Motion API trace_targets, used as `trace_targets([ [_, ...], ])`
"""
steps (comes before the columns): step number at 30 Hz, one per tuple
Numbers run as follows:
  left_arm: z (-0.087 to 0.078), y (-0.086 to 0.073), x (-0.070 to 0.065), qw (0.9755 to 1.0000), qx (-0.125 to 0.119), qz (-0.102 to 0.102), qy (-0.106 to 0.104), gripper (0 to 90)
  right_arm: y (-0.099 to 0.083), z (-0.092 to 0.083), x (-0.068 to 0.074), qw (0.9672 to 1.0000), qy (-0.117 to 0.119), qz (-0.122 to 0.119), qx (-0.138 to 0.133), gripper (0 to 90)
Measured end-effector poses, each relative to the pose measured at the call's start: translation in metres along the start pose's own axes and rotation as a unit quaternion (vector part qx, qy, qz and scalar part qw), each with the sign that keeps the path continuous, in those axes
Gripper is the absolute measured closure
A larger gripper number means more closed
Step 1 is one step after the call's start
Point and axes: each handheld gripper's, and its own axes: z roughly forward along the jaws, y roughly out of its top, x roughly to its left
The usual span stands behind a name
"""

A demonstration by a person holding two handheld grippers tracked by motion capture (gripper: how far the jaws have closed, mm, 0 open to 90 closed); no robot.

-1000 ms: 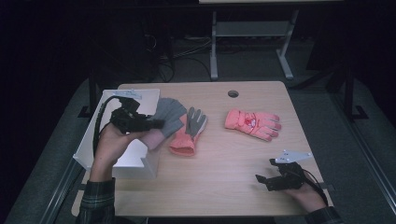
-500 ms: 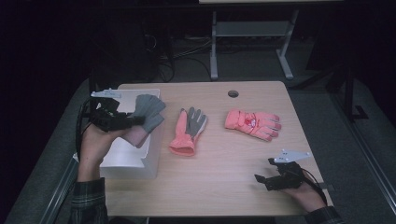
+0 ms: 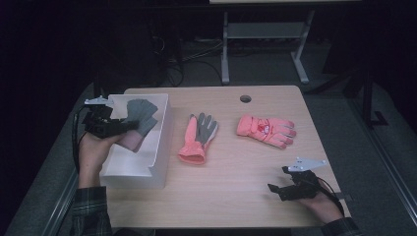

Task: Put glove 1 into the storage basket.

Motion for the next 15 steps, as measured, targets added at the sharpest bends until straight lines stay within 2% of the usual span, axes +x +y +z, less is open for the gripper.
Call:
trace_targets([
  [11, 0.032, -0.016, 0.021, 0.9986, 0.042, -0.013, 0.029, 66.2, 0.000, -0.001, 0.000, 1.0000, 0.003, -0.001, -0.002, 13.4],
  [15, 0.039, -0.022, 0.027, 0.9980, 0.051, -0.017, 0.032, 66.1, 0.000, -0.001, -0.001, 1.0000, 0.003, 0.000, -0.003, 13.4],
])
